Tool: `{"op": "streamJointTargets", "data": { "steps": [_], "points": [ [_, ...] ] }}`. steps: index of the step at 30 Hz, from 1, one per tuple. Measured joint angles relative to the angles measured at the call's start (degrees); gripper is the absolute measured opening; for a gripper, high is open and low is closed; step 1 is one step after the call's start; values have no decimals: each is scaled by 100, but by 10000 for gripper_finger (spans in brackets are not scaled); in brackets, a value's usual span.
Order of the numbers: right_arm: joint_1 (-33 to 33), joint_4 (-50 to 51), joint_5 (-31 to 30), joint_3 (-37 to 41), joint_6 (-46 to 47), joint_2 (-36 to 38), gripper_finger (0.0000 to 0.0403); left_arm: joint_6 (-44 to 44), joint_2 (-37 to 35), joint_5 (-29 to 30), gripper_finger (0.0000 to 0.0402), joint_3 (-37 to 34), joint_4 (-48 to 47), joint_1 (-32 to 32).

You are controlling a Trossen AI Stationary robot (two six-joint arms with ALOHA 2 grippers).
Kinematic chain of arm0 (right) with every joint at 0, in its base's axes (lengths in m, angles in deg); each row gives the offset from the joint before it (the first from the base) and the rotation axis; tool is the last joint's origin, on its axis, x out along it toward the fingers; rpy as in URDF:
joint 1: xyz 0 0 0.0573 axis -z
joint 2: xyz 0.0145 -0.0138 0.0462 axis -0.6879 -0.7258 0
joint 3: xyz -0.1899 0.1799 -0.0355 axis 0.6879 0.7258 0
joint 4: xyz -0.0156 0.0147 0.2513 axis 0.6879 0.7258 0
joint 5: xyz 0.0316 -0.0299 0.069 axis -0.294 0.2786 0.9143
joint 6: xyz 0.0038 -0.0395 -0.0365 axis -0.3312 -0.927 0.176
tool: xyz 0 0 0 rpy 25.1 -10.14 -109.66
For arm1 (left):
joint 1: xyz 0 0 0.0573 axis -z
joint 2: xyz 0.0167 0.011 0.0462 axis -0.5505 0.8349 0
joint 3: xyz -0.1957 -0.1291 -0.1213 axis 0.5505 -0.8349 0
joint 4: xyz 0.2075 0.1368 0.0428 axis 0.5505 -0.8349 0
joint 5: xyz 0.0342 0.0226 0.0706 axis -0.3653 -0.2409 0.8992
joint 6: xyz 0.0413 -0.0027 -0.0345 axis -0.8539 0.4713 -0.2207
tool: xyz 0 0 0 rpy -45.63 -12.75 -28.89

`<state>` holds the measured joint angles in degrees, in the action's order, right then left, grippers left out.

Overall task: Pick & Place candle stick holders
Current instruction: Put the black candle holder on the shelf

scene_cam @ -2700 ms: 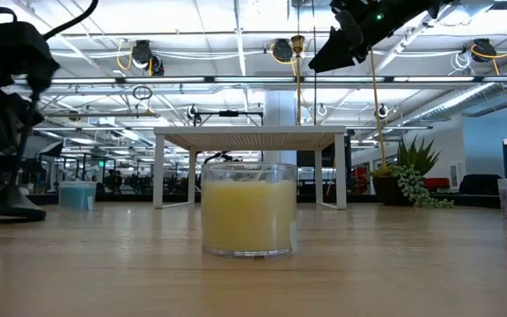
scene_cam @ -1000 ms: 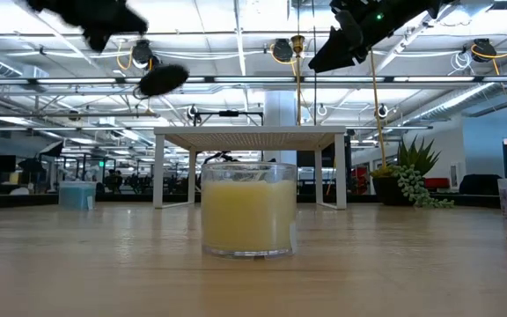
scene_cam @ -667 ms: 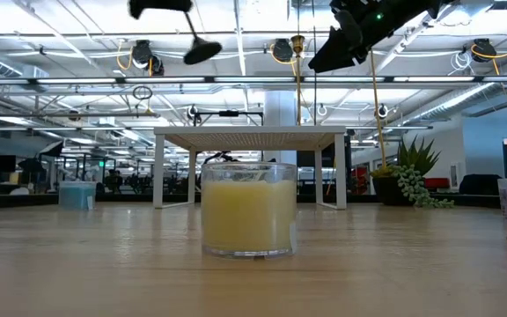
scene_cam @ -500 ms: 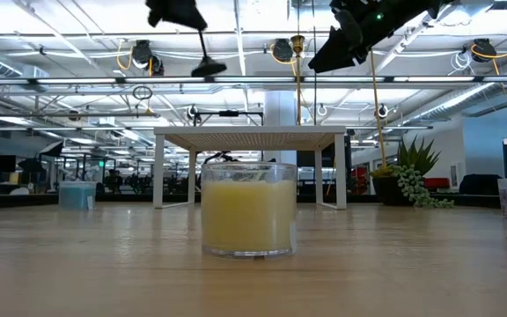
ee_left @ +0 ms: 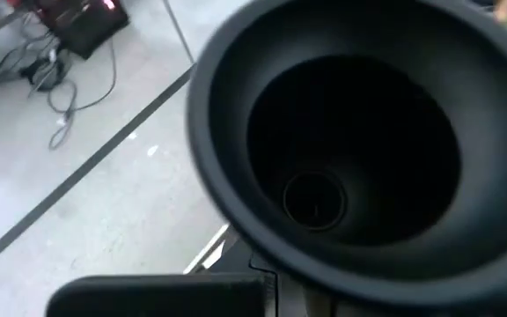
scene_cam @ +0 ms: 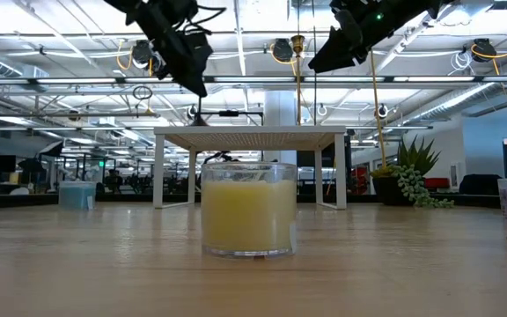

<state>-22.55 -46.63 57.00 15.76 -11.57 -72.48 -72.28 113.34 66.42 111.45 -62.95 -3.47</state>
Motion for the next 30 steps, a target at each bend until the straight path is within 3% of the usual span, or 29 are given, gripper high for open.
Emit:
{"op": "streamJointTargets", "data": {
  "steps": [6,30],
  "points": [
    [-2,1,0,0,2,0,249,205,112,-480,27,0,-40,-182],
    [-2,3,2,0,155,0,249,225,111,-471,48,-4,-146,-167]
  ]
}}
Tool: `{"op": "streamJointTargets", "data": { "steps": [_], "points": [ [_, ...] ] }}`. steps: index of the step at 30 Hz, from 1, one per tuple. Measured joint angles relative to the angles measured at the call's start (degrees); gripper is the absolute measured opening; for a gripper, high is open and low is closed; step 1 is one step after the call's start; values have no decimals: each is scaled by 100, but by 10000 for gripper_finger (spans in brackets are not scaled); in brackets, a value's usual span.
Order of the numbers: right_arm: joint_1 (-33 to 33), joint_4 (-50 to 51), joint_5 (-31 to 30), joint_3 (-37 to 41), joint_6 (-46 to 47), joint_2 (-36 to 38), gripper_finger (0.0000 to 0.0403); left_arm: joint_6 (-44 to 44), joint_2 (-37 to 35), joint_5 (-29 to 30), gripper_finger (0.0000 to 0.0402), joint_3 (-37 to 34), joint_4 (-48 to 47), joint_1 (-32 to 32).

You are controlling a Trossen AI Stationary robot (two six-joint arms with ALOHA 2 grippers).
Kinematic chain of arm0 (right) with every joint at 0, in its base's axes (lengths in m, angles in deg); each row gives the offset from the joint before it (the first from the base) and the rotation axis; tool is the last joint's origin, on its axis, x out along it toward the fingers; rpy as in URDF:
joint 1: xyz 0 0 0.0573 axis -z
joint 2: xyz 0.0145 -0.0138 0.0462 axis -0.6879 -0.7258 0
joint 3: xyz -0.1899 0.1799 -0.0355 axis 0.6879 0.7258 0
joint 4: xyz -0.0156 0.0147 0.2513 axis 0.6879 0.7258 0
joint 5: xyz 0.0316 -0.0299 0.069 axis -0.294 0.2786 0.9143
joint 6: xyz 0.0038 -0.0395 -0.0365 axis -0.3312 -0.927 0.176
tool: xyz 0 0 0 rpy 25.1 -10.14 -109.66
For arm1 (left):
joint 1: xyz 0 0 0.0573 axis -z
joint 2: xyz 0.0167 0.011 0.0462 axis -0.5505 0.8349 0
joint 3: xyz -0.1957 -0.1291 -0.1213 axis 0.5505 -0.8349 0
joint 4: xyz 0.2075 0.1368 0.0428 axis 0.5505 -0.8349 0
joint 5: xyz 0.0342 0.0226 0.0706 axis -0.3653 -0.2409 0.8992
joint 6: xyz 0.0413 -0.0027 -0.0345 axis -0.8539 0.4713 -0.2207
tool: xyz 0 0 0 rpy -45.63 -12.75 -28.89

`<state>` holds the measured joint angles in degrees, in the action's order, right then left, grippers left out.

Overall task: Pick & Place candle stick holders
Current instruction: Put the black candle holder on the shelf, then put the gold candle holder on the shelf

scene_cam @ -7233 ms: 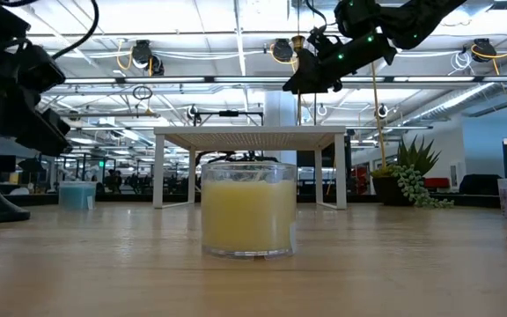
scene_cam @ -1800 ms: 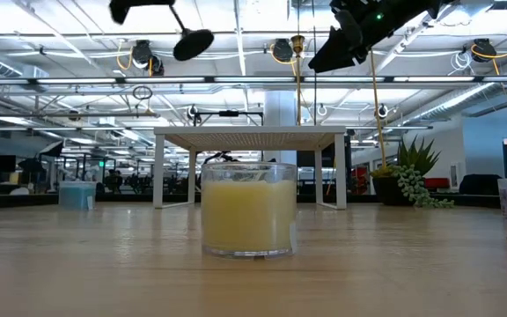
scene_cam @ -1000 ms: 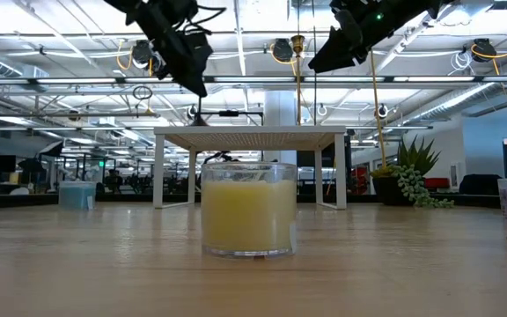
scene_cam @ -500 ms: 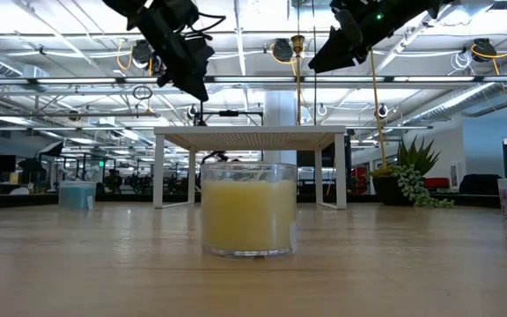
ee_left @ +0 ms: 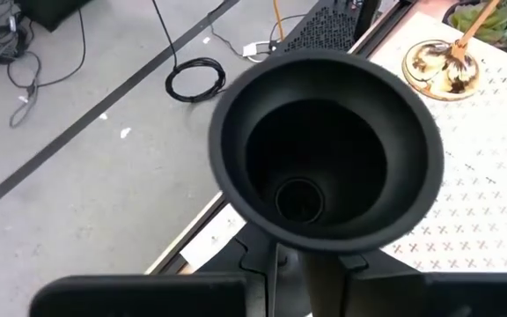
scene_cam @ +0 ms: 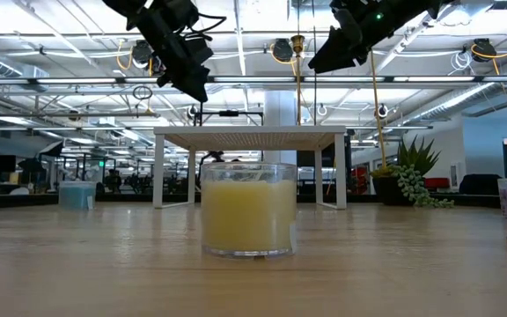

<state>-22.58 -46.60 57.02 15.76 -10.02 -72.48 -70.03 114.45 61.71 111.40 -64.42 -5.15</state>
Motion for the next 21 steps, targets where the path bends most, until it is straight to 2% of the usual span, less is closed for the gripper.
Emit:
{"op": "streamJointTargets", "data": {
  "steps": [5,15,21],
  "points": [
    [0,0,-1,0,0,0,249,-129,0,8,64,-2,-2,0],
    [0,68,-1,0,0,0,249,-131,-75,313,168,-9,-160,11],
    [-4,268,0,0,0,0,249,-222,-435,309,200,-13,-537,168]
  ]
}}
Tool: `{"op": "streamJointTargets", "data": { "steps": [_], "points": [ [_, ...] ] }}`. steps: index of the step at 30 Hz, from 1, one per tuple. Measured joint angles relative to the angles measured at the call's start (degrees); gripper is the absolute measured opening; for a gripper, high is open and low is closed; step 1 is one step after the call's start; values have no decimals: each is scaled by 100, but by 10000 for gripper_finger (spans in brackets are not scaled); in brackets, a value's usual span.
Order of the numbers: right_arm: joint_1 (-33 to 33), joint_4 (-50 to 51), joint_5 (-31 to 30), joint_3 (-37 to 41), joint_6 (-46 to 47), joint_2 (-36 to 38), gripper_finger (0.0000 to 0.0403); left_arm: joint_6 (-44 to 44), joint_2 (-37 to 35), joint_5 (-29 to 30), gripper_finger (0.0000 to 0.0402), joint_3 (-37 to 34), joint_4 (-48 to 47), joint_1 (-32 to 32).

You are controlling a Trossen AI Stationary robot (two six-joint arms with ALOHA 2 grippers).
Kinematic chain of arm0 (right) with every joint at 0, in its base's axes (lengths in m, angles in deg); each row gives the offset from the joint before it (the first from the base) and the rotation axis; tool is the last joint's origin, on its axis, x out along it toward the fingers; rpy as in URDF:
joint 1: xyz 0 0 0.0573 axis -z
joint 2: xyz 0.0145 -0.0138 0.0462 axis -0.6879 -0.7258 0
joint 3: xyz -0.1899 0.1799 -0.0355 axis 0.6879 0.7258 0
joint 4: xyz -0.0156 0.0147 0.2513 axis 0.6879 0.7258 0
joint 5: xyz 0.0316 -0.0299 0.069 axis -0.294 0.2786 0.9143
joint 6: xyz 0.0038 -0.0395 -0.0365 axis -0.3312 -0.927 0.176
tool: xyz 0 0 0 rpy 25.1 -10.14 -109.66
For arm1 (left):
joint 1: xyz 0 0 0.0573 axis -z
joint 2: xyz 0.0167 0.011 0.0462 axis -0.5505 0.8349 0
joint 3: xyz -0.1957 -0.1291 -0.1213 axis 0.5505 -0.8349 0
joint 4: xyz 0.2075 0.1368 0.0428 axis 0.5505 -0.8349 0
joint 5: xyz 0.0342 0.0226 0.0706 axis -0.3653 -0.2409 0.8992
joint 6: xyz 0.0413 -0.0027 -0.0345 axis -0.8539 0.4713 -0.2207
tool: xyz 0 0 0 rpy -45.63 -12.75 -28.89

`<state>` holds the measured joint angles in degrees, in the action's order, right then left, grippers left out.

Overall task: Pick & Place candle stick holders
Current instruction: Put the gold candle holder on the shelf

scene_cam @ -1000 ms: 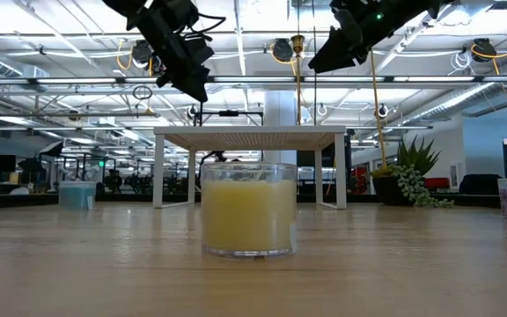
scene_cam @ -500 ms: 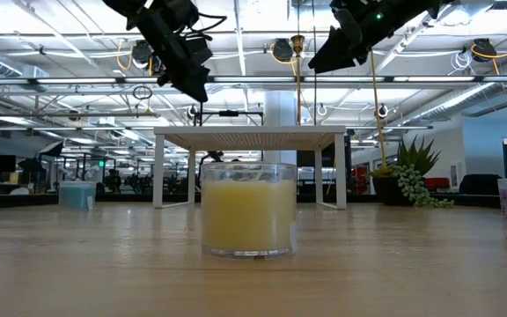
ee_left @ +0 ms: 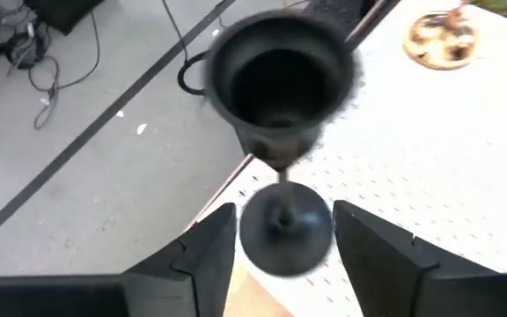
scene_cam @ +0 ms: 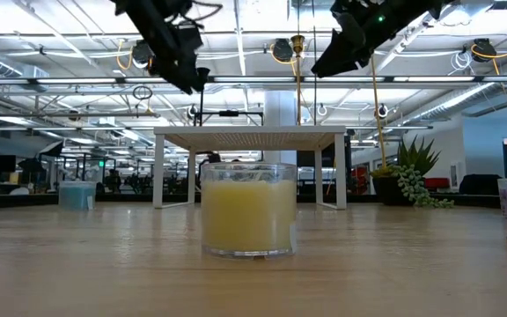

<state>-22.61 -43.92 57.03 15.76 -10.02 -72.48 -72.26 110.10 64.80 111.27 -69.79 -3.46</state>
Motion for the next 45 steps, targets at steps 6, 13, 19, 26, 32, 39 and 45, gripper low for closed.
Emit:
{"op": "streamJointTargets", "data": {
  "steps": [6,13,19,26,32,39,45],
  "points": [
    [-149,4,0,0,-3,0,249,-40,-602,-5,203,2,-281,210],
    [-625,424,815,0,-79,46,249,-47,-1415,-41,188,4,-715,460],
    [-1066,1059,1996,0,-647,248,249,-11,-1967,-58,168,4,-884,667],
    [-1720,1395,4088,436,-784,450,249,80,-2324,-62,154,4,-1165,898],
    [-2468,-172,4187,1836,-400,760,249,157,-2312,-64,152,4,-1194,1017],
    [-3376,-4424,4137,3754,558,663,249,325,-2263,-61,152,4,-1163,1075],
    [-4139,-6321,2709,4361,542,140,249,438,-2263,-60,152,4,-1144,1075]
  ]
}}
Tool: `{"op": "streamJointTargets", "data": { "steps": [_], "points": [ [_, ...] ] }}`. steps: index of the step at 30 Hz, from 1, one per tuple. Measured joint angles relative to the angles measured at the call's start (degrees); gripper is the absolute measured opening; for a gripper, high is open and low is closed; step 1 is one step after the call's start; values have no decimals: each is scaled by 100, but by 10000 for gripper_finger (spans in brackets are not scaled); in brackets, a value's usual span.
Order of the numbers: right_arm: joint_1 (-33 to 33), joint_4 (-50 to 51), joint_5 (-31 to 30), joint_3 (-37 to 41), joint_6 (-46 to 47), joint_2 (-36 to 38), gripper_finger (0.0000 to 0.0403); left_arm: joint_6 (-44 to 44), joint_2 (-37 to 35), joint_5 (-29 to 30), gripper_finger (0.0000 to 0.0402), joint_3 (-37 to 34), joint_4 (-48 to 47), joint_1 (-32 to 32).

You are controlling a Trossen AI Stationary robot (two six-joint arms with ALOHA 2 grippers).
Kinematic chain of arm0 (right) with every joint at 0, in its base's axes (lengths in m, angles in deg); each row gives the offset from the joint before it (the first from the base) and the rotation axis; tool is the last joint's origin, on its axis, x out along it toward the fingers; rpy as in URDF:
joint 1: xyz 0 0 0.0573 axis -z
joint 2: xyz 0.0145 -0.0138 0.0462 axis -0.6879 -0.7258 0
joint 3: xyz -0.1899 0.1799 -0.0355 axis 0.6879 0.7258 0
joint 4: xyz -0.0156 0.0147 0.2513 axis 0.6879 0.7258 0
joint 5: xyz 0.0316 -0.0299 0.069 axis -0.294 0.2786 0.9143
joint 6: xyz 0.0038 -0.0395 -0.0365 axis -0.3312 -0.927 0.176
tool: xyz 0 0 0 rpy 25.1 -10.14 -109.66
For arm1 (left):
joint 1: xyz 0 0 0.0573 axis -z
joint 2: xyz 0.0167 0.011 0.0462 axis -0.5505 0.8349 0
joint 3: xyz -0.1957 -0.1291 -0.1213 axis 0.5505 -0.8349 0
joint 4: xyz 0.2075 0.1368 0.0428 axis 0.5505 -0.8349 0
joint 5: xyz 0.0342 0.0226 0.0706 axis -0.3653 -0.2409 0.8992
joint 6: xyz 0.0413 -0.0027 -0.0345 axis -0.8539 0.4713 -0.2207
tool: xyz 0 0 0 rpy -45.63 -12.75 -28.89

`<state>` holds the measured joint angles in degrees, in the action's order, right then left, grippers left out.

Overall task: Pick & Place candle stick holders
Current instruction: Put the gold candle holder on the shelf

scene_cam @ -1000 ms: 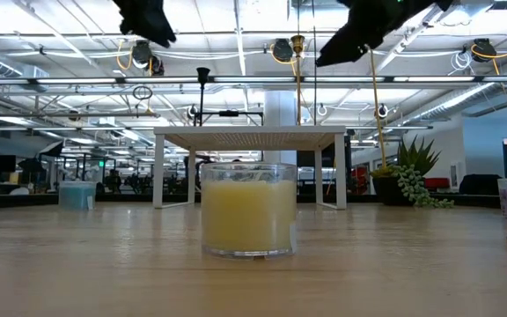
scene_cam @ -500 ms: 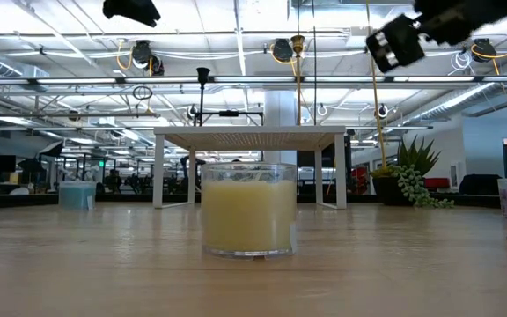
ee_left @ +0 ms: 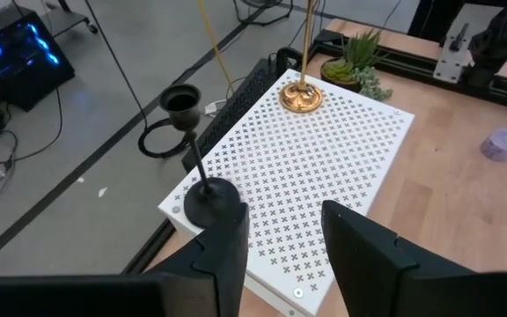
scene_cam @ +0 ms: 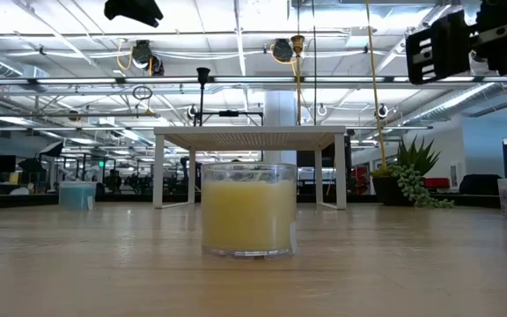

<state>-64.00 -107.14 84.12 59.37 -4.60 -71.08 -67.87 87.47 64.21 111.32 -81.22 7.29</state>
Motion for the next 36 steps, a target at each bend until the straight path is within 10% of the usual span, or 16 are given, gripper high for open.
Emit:
{"op": "streamJointTargets", "data": {
  "steps": [18,36],
  "points": [
    [-611,-7,-176,-1233,-71,-1701,239,167,-1,0,152,2,-256,0],
    [-611,165,-99,-1233,94,-1704,18,276,-1,2,152,2,-298,0]
  ]
}}
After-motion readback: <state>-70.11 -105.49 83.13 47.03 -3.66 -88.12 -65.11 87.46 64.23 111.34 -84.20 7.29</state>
